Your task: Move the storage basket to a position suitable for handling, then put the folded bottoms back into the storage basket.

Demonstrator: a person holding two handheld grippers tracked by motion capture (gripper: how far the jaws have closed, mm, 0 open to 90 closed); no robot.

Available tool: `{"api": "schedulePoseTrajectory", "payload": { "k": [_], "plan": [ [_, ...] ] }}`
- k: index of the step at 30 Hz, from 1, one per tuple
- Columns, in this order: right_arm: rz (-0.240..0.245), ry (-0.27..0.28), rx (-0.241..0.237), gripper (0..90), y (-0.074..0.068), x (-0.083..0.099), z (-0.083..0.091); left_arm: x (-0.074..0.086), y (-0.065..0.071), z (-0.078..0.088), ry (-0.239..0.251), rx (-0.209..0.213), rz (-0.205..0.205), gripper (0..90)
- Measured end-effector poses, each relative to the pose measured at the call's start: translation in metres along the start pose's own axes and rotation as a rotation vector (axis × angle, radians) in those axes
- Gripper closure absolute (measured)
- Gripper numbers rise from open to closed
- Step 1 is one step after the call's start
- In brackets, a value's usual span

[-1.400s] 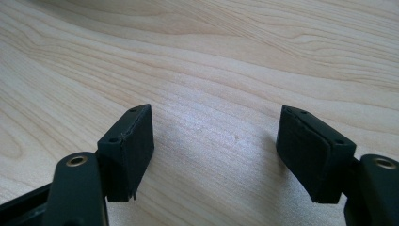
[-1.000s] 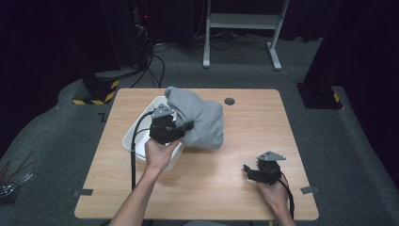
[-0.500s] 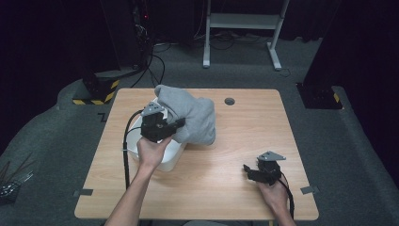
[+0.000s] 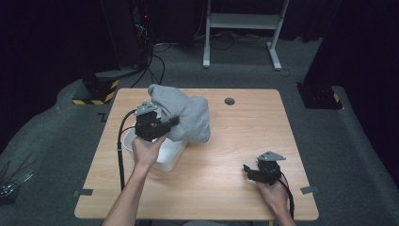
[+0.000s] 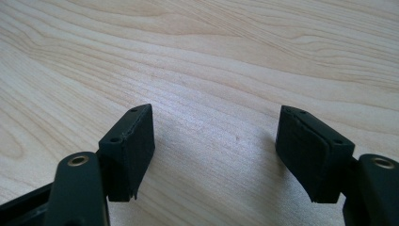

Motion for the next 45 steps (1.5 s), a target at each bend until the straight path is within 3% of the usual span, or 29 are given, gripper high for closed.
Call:
{"api": "schedulePoseTrajectory", "payload": {
  "k": [20,45],
  "plan": [
    [0.001,0.000,-0.001,29.0,0.000,0.000,0.000,0.018,-0.020,0.003,-0.012,-0.019,0.041,73.6],
    [0.006,0.002,-0.004,29.1,-0.001,0.000,0.000,0.032,-0.045,0.001,-0.026,-0.056,0.056,73.6]
  ]
}}
Point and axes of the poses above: each handheld gripper's, and its own axes: z roughly backward along the jaws, x roughly out of its underside, y roughly to its right, the point moved 9 cm from there along -z, roughly forward along the jaws, and after that the axes turned 5 degrees about -z, right-handed, at the moved point
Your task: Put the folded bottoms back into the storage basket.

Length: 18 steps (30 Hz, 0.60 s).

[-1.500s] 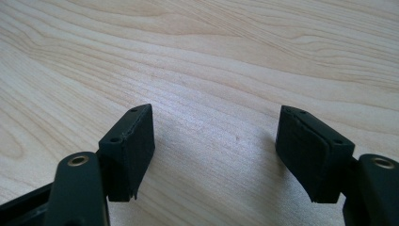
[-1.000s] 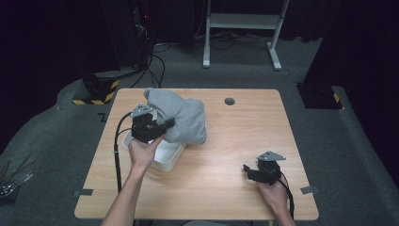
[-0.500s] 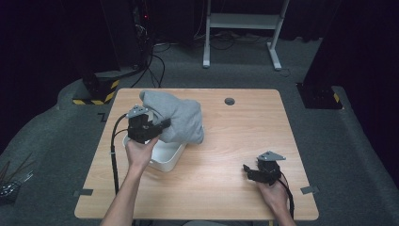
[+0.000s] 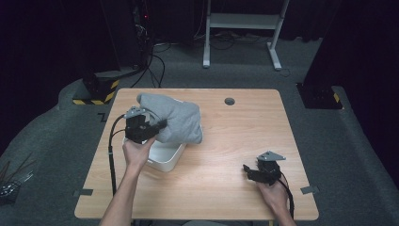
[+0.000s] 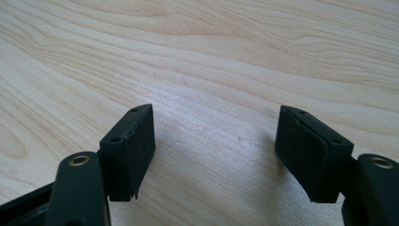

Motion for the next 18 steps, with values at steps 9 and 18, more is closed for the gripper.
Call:
{"api": "schedulePoseTrajectory", "payload": {
  "k": [9,18],
  "plan": [
    [0.000,0.000,0.000,29.1,-0.0001,0.0000,0.0000,0.0027,-0.0047,-0.0010,-0.012,-0.010,-0.008,73.6],
    [0.001,0.000,0.000,29.1,0.0000,0.0000,0.0000,0.0051,-0.0100,-0.0005,-0.023,-0.025,-0.020,73.6]
  ]
}}
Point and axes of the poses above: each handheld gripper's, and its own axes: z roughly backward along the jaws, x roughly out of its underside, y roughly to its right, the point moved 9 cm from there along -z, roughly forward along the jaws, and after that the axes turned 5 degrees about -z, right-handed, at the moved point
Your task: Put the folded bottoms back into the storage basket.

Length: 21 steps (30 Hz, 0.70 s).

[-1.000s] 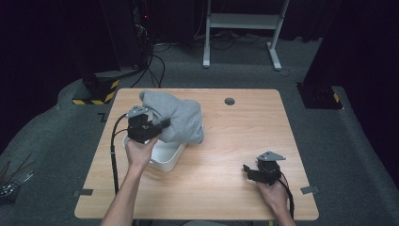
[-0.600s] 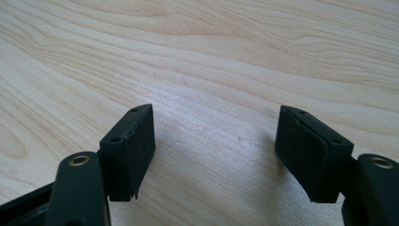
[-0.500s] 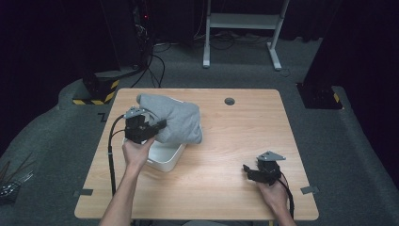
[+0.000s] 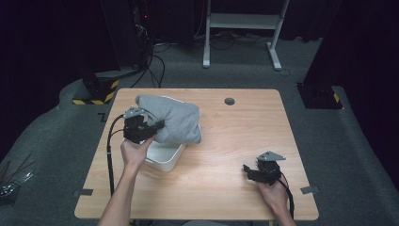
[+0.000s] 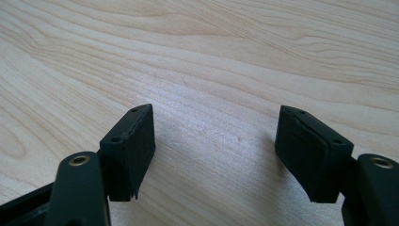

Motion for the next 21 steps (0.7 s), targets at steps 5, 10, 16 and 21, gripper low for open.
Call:
{"api": "schedulePoseTrajectory", "payload": {
  "k": [5,10,16,21],
  "plan": [
    [-0.001,0.000,0.000,29.1,0.000,0.000,0.000,0.003,-0.004,-0.001,-0.012,-0.006,0.001,73.6],
    [0.000,0.000,0.000,29.1,0.000,0.000,0.000,0.009,-0.009,-0.004,-0.029,-0.025,-0.001,73.6],
    [0.002,0.000,-0.001,29.2,0.000,0.000,0.000,0.018,-0.017,-0.007,-0.051,-0.047,0.000,73.5],
    [0.002,0.000,-0.001,29.1,0.000,0.000,0.000,0.023,-0.020,-0.011,-0.073,-0.063,-0.019,73.5]
  ]
}}
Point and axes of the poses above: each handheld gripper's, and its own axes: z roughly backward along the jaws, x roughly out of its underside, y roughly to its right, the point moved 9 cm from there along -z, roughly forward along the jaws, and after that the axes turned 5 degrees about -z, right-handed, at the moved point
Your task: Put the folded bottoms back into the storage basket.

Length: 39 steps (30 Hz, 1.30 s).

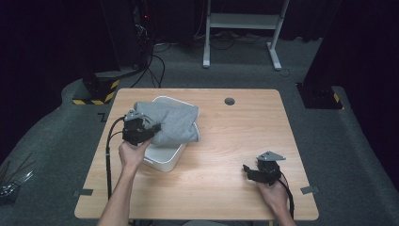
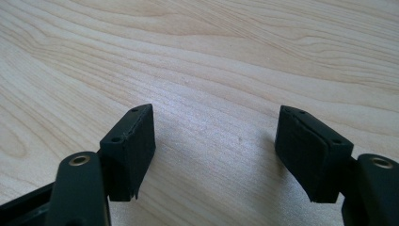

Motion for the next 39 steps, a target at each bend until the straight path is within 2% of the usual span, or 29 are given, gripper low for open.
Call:
{"api": "schedulePoseTrajectory", "payload": {
  "k": [8,11,22,25,29,36,39],
  "plan": [
    [0.000,0.000,0.000,29.2,0.000,0.000,0.000,0.010,-0.004,-0.009,-0.061,-0.039,-0.031,73.4],
    [0.001,0.000,0.000,29.2,0.000,0.000,0.000,0.013,-0.005,-0.011,-0.076,-0.046,-0.030,73.4],
    [0.005,0.001,-0.002,29.4,-0.001,0.000,0.000,0.019,-0.012,-0.018,-0.126,-0.108,-0.074,73.2],
    [0.005,0.001,-0.003,29.3,-0.001,0.000,0.000,0.022,-0.013,-0.020,-0.144,-0.111,-0.071,73.1],
    [0.004,0.000,-0.003,29.3,-0.001,0.000,0.000,0.027,-0.017,-0.025,-0.164,-0.100,-0.041,72.9],
    [0.005,0.000,-0.004,29.3,-0.001,0.000,0.000,0.031,-0.017,-0.027,-0.174,-0.112,-0.043,72.7],
    [0.005,0.000,-0.005,29.4,-0.001,0.000,0.000,0.032,-0.020,-0.027,-0.192,-0.134,-0.050,72.7]
  ]
}}
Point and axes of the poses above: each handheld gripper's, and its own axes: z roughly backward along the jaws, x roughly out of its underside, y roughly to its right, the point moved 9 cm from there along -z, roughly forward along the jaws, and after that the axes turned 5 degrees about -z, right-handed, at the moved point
